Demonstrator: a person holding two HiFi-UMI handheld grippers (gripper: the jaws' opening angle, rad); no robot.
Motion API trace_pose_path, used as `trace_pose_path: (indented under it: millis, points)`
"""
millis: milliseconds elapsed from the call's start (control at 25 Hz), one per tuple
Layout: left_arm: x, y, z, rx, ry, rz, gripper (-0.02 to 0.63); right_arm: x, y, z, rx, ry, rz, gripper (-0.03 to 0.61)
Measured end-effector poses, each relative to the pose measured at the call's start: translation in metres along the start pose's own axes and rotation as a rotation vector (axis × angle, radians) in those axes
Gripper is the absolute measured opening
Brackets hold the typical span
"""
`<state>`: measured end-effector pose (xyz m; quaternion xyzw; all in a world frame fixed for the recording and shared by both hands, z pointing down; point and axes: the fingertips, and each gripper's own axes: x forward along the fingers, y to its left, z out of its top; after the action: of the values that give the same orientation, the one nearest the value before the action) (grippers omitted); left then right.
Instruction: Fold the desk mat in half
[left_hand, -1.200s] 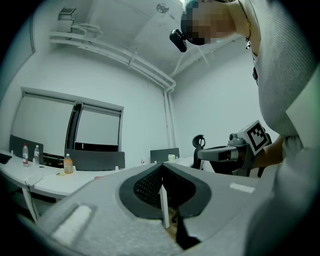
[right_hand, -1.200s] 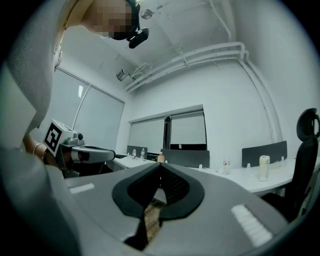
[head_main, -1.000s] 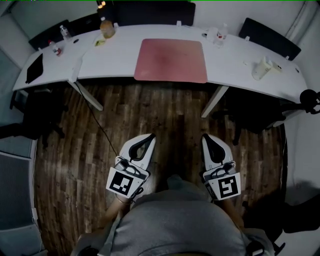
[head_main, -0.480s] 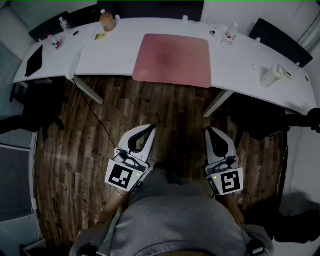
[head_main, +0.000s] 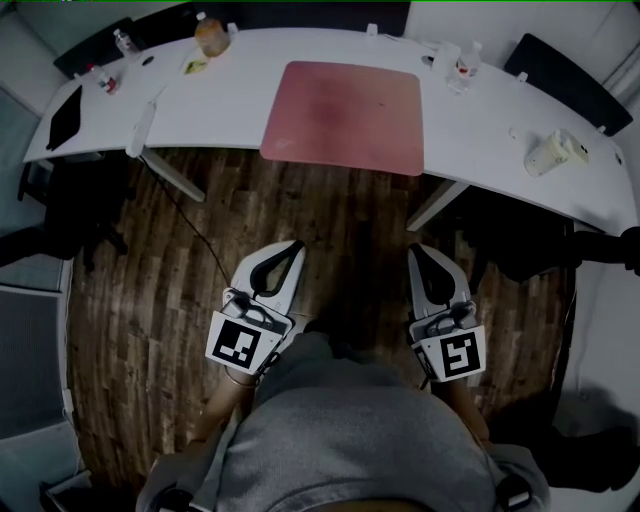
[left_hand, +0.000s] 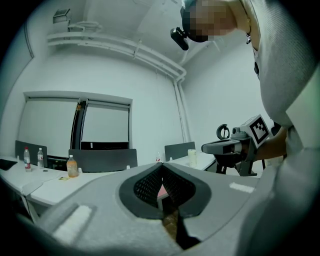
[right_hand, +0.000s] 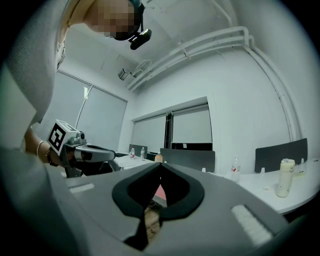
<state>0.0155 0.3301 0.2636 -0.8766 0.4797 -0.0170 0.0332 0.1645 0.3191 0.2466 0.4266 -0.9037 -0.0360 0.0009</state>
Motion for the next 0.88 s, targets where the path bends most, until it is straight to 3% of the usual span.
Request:
trace_pose_path:
  millis: [160,400,640,880]
  points:
    - [0.005,-0.002,-0.003,0.018,0.008,0.008,-0.005,-0.003,-0.007,-0.010,-0.037,-0.018,0.032,0.002]
    - [0.017,0.016,-0.012,0.019,0.023,0.003,-0.005,0.019,-0.013,-0.033,0.005,0.026,0.036,0.002]
    - [0.054,0.058,-0.029,0.035,0.024,-0.019,-0.005,0.068,-0.033,-0.038,0.005,-0.002,0.003,0.002]
    - [0.119,0.117,-0.023,0.121,0.031,-0.058,-0.005,0.140,-0.073,-0.030,0.010,0.015,-0.055,0.002]
